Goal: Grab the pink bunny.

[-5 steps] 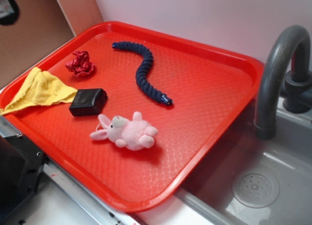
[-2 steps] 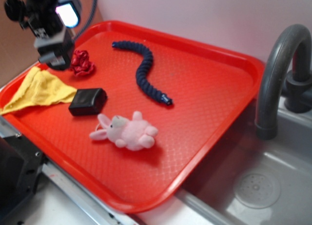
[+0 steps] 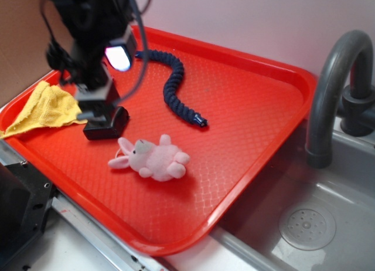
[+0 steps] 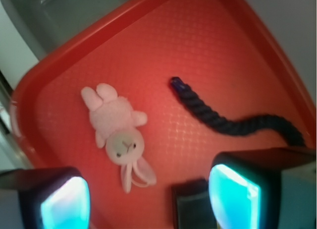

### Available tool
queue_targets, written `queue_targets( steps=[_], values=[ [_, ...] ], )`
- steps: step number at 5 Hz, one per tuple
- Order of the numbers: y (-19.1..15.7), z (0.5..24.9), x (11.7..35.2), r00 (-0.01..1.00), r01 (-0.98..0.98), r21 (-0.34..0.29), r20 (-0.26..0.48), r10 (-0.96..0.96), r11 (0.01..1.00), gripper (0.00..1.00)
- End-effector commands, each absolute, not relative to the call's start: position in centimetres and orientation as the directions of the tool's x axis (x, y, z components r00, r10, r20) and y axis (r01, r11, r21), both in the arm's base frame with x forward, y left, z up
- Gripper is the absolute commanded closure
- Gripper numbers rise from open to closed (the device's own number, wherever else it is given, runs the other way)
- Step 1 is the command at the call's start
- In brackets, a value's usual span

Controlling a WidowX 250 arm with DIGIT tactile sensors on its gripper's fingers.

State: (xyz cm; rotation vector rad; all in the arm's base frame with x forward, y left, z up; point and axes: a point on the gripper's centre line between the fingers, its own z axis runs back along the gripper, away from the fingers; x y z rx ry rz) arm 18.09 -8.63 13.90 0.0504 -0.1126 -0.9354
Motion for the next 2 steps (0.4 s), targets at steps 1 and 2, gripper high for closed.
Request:
queue_targets(
  steps=[1, 2],
  values=[
    [-10.9, 9.9, 18.2, 0.503, 0.858, 0.116, 0.016, -0.864, 0.501, 0.0],
    [-11.5, 7.4, 18.0, 0.487, 0.87, 0.116, -0.042, -0.873, 0.48, 0.0]
  ],
)
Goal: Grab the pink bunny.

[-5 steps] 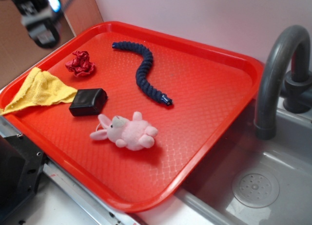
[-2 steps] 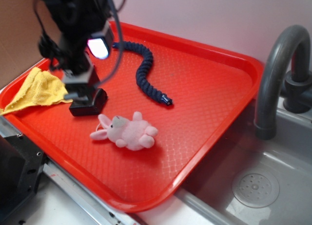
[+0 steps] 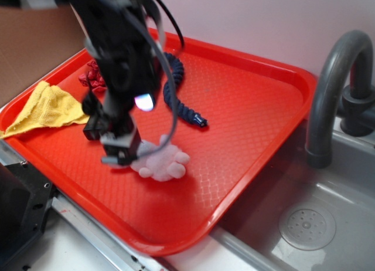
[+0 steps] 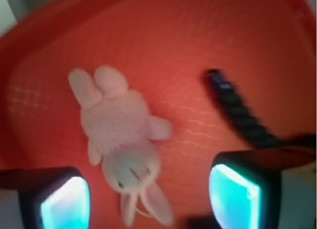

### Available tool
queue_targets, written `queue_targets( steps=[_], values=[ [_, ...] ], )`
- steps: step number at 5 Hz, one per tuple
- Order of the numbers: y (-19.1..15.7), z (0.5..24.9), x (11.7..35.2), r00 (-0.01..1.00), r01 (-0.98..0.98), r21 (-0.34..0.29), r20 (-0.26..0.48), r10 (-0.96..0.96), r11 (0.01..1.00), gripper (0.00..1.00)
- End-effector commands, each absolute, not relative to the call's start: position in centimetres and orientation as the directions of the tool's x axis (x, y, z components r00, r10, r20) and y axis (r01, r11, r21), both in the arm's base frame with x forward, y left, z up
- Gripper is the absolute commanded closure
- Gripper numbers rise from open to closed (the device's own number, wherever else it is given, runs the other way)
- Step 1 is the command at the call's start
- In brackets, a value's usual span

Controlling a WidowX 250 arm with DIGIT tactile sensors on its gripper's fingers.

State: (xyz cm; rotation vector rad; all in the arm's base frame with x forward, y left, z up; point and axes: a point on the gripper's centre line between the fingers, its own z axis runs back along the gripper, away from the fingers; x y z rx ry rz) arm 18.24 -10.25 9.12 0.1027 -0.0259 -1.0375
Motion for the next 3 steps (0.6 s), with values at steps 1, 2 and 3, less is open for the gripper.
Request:
queue_targets(
  steps=[1, 2, 3],
  values=[
    [-11.7, 5.9, 18.0, 0.463, 0.885, 0.098, -0.072, -0.884, 0.455, 0.0],
    [-11.8, 4.3, 17.9, 0.45, 0.893, 0.073, -0.106, -0.887, 0.445, 0.0],
    [-11.8, 3.8, 17.9, 0.445, 0.895, 0.086, -0.124, -0.887, 0.438, 1.0]
  ],
)
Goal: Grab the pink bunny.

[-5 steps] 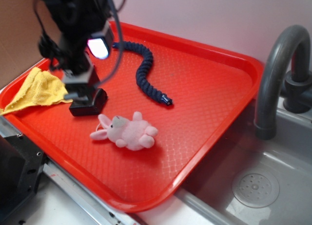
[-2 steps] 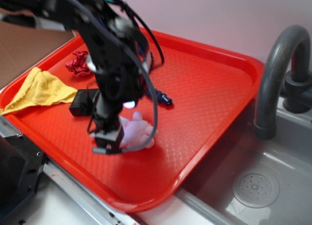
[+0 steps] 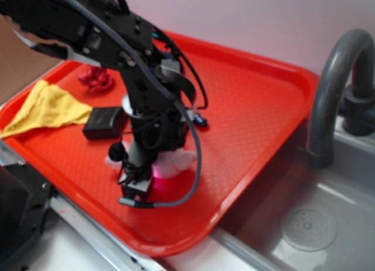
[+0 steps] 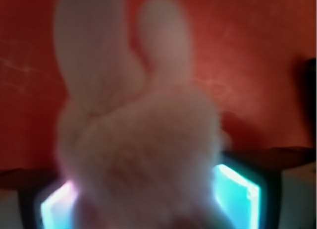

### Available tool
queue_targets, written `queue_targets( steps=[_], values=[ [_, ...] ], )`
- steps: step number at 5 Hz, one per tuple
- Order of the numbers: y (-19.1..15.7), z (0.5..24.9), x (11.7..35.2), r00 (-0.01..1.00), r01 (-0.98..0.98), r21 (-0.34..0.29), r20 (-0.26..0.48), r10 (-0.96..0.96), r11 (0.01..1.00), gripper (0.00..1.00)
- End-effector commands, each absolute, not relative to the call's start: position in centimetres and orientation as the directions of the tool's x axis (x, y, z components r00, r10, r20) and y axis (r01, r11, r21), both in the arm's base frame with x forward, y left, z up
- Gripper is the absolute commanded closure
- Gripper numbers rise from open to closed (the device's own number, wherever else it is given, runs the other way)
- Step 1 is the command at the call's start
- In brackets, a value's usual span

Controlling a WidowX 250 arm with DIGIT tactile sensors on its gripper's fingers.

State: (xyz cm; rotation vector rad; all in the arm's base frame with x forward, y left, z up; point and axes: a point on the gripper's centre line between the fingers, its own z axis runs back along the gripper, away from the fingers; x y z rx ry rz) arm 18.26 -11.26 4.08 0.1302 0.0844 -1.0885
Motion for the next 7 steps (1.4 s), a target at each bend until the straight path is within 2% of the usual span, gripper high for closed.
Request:
queue_targets(
  steps=[1, 2, 3, 4, 5, 6, 7],
  values=[
    [-11.6, 4.2, 17.7, 0.473, 0.88, 0.106, -0.119, -0.873, 0.463, 1.0],
    [-10.9, 6.2, 17.9, 0.531, 0.845, 0.137, -0.086, -0.843, 0.518, 1.0],
    [-9.1, 11.2, 18.5, 0.657, 0.748, 0.175, -0.055, -0.752, 0.64, 1.0],
    [-6.8, 15.8, 18.6, 0.819, 0.571, -0.01, -0.067, -0.57, 0.821, 1.0],
    [-4.7, 19.1, 17.7, 0.935, 0.354, -0.046, 0.015, -0.353, 0.934, 1.0],
    [-2.5, 22.6, 16.3, 0.99, 0.116, -0.061, 0.088, -0.111, 0.991, 1.0],
    [-1.6, 24.3, 15.6, 0.986, -0.003, -0.066, 0.168, 0.014, 0.998, 1.0]
  ],
)
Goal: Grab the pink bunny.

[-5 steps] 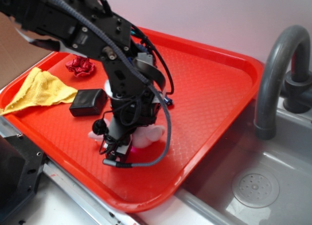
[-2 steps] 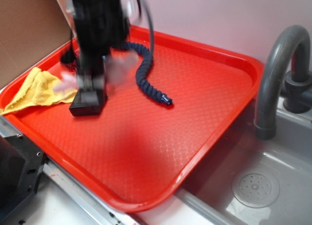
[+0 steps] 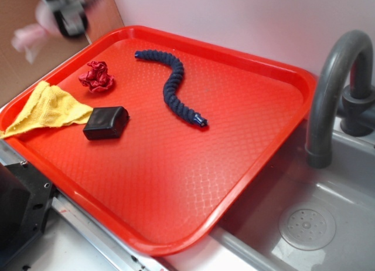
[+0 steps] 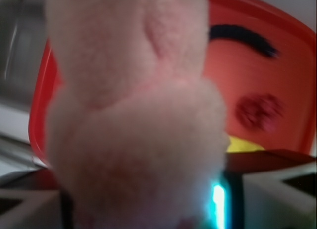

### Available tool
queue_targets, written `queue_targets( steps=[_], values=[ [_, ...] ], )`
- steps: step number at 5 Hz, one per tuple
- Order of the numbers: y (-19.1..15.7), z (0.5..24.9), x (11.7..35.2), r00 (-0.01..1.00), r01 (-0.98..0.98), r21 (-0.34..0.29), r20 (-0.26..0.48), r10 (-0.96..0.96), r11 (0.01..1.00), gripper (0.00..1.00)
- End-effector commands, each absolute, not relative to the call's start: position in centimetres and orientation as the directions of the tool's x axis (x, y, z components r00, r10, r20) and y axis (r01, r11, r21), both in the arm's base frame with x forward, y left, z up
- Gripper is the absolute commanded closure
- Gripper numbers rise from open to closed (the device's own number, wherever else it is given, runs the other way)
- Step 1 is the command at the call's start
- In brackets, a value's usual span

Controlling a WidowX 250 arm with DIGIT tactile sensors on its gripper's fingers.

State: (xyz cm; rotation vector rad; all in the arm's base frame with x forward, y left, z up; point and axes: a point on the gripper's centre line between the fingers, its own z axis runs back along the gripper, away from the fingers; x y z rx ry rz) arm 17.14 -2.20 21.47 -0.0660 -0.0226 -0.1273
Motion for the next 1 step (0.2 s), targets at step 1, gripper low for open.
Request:
queue_targets(
  steps=[1],
  values=[
    [-2.14, 23.75, 16.64, 0.989, 0.073, -0.027, 0.13, -0.069, 0.997, 1.0]
  ],
)
